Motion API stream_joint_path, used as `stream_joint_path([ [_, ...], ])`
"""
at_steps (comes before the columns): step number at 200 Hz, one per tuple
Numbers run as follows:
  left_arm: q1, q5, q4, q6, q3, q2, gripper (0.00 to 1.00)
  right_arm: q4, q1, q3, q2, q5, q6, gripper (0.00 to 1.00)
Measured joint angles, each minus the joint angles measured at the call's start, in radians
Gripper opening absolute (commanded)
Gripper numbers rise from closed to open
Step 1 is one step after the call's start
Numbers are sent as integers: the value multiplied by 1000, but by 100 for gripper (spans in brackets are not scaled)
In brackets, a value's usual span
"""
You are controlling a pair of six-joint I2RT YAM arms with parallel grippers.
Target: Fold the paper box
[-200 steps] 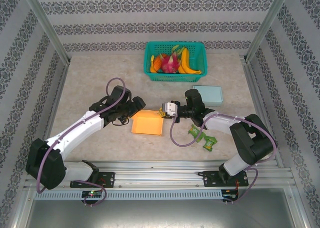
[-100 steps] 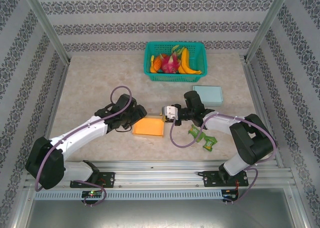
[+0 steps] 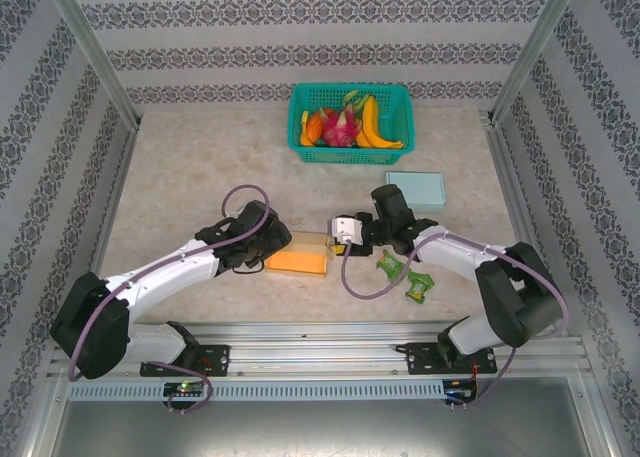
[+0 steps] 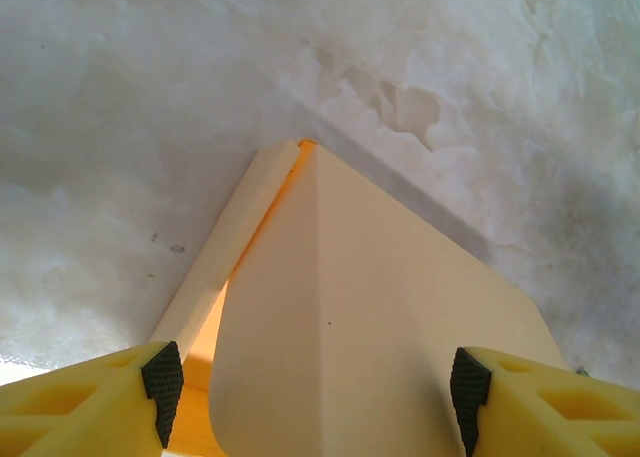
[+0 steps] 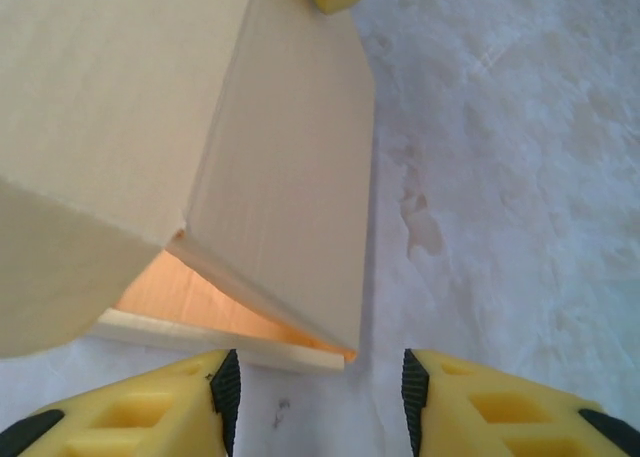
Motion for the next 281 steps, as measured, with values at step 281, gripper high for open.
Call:
stream_joint_path([
  [281, -103, -238, 5, -48, -123, -49, 77, -13, 415, -24, -27, 794, 1467, 58],
])
